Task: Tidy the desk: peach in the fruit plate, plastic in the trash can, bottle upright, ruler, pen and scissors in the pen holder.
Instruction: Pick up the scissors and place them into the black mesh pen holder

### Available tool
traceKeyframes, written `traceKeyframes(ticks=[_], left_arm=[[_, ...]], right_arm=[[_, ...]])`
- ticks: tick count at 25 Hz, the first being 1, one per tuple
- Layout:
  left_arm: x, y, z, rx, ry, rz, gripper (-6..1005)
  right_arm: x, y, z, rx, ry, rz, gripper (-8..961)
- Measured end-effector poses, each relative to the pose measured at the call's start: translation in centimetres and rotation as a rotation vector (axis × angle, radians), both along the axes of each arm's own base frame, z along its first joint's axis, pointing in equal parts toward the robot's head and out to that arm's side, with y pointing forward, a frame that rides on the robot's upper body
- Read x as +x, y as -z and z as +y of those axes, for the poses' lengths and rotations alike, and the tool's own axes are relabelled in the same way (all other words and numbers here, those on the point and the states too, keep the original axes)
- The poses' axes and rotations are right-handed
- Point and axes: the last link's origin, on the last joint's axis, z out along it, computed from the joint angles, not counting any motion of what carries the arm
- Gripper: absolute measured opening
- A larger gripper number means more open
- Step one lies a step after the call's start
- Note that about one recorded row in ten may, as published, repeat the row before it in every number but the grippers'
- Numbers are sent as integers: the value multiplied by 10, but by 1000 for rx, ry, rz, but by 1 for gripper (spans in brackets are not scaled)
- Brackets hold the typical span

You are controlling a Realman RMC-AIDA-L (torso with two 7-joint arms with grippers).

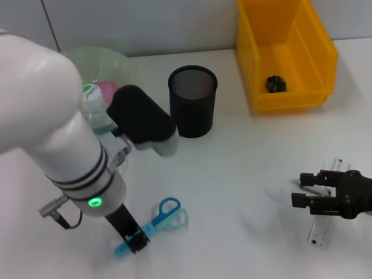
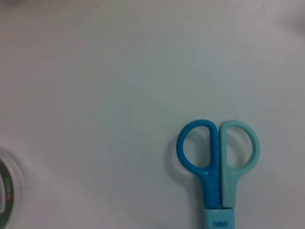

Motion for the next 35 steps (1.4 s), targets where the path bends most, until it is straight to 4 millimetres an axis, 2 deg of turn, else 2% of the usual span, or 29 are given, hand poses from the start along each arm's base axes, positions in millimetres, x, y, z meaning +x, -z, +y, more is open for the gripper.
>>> traceKeyframes(ticks=[4, 7, 11, 12, 14, 16, 18, 21, 23, 25, 28, 31, 33, 35], left_arm=[[3, -5, 3, 2, -13, -30, 225], [13, -18, 10, -6, -52, -135, 227], [13, -18, 10, -6, -52, -135, 228], [24, -27, 16, -17, -77, -248, 229], [24, -27, 16, -17, -77, -248, 229], [38, -34, 26, 10, -72, -353, 230], [38, -34, 26, 10, -72, -353, 231], [54, -34, 31, 20, -40, -433, 232], [54, -34, 31, 20, -40, -433, 233], [73, -34, 38, 43, 1, -517, 234], [73, -34, 38, 43, 1, -517, 235], [97, -35, 53, 136, 71, -670, 237], [97, -35, 53, 136, 71, -670, 238], [105, -35, 62, 201, 104, -730, 238]], right_arm=[[0, 0, 0, 0, 0, 0, 742], [0, 0, 0, 0, 1, 0, 742], [1, -1, 0, 1, 1, -3, 743], [1, -1, 0, 1, 1, -3, 743], [1, -1, 0, 2, 1, -4, 743], [1, -2, 1, 3, 1, -7, 743], [1, -2, 2, 4, 1, -8, 742], [1, -2, 2, 4, 0, -9, 742], [1, -2, 2, 4, -1, -10, 742], [1, -2, 2, 5, -1, -10, 742], [1, -2, 3, 5, -2, -11, 743], [1, -3, 3, 5, -2, -11, 743], [1, -3, 3, 5, -2, -12, 742], [1, -3, 3, 5, -2, -12, 742]])
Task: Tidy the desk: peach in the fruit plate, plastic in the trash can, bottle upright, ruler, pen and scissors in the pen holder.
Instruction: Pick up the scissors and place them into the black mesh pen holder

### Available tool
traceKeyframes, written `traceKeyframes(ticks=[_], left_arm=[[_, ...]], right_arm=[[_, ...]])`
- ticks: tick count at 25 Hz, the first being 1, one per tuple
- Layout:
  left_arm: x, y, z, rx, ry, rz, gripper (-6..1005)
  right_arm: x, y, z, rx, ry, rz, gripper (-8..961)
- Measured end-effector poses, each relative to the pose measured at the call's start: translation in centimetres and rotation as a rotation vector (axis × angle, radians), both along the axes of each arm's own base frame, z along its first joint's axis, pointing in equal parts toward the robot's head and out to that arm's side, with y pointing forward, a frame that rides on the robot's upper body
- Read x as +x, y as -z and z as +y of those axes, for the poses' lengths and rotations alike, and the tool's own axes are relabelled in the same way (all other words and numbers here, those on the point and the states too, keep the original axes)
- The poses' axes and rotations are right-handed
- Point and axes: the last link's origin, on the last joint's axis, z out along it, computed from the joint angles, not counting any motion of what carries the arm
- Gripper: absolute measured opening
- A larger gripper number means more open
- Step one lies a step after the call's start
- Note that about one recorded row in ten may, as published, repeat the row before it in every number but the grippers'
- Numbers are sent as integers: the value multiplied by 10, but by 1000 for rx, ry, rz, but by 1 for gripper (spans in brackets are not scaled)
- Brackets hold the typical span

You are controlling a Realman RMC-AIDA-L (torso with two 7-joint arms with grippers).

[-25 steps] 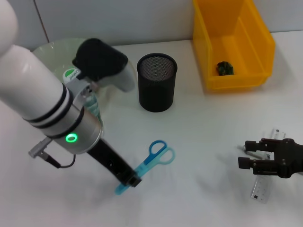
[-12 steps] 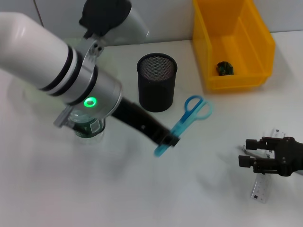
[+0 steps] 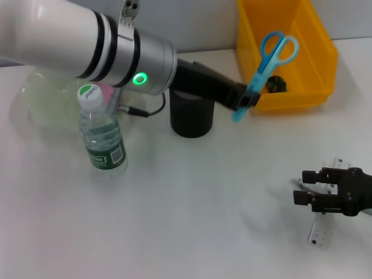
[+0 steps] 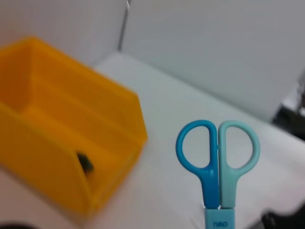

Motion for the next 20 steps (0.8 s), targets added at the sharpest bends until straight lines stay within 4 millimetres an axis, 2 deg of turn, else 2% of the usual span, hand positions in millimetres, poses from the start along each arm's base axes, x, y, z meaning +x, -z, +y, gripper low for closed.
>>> traceKeyframes(ticks=[9, 14, 20], left_arm=[[11, 10, 15, 113, 46, -137, 242], [6, 15, 22, 164, 59, -154, 244], [-5, 28, 27, 319, 90, -195, 247]], right_arm=[[0, 0, 0, 0, 0, 0, 743], [0, 0, 0, 0, 0, 0, 742], [0, 0, 0, 0, 0, 0, 742]])
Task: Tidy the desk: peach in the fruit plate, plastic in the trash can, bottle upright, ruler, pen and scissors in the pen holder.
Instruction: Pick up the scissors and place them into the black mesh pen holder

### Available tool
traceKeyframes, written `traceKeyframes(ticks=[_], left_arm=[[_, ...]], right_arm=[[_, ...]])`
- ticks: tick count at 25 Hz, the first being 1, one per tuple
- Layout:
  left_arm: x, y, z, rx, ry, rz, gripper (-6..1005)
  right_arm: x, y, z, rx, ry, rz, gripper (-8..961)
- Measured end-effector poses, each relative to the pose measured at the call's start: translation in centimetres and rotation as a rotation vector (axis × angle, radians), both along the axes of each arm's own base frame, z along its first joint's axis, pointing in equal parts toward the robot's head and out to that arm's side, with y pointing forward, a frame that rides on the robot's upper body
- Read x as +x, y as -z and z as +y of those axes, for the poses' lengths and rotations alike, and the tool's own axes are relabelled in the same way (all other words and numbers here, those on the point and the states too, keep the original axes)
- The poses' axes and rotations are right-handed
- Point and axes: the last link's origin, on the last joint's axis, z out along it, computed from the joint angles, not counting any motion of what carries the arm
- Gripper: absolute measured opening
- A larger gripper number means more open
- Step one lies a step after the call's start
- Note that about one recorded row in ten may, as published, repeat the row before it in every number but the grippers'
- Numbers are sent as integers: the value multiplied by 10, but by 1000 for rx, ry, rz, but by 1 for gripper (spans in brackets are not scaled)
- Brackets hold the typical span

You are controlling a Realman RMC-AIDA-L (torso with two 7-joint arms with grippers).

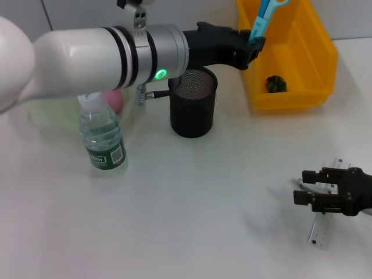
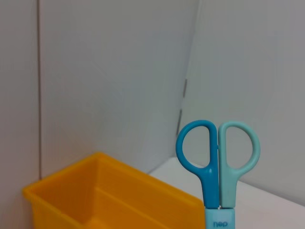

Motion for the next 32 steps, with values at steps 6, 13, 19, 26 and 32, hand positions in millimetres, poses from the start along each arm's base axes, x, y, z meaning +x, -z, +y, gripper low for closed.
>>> traceKeyframes(ticks=[6, 13, 19, 26, 32], left_arm=[[-1, 6, -2, 82, 7, -14, 249], [-6, 12, -4, 200, 0, -38, 252], [-19, 15, -8, 273, -50, -74, 255], [-42, 23, -16, 320, -124, -92, 258], [-53, 35, -22, 339, -171, -117, 260]], right_arm=[[0, -1, 0, 1, 0, -2, 743], [0, 0, 0, -3, -2, -3, 742], [0, 0, 0, -5, -4, -5, 743], [0, -1, 1, -5, -8, -9, 743], [-1, 0, 2, -5, -15, -9, 742]])
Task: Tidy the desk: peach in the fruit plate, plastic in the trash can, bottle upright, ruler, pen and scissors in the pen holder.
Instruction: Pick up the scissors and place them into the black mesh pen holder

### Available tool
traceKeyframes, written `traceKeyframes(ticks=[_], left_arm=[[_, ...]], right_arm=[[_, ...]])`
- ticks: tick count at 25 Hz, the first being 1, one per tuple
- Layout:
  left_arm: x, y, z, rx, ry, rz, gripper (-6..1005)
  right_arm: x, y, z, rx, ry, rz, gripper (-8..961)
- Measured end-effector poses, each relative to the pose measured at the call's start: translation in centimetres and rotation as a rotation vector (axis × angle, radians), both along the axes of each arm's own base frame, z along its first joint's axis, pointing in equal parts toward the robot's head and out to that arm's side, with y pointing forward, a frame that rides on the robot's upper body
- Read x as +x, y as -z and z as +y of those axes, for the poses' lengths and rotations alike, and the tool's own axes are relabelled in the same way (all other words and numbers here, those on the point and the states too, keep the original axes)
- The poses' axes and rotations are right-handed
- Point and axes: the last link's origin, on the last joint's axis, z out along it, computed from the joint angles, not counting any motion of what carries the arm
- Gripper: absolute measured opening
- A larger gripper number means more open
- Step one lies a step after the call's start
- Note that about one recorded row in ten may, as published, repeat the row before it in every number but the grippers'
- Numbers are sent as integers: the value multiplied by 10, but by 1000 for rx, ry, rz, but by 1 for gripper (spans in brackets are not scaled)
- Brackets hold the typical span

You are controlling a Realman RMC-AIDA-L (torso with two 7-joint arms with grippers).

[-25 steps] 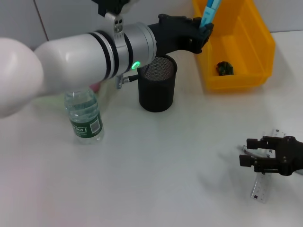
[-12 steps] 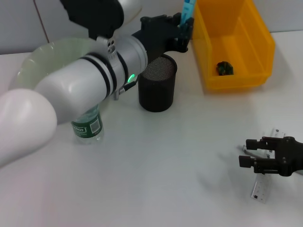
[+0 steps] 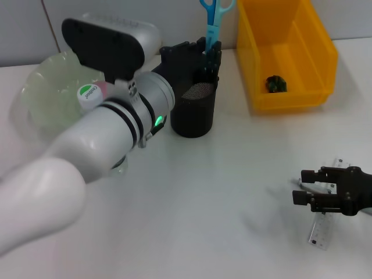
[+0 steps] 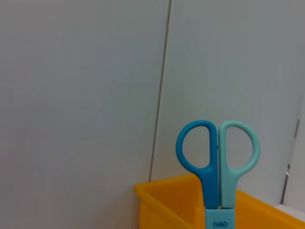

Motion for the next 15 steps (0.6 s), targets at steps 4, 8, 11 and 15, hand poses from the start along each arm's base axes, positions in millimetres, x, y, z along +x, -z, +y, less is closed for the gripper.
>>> traceKeyframes(ticks=[4, 8, 11, 15], left_arm=[[-2, 4, -7, 46, 1, -32, 262], [-7, 6, -9, 68, -12, -53, 264], [-11, 7, -8, 70, -25, -66, 265], [-17, 13, -8, 77, -28, -74, 267]], right_arm=[[-1, 0, 1, -1, -3, -1, 743], [-1, 1, 1, -2, -5, -2, 743], [-1, 1, 1, -6, -6, -4, 742], [-1, 3, 0, -18, -8, -12, 742]])
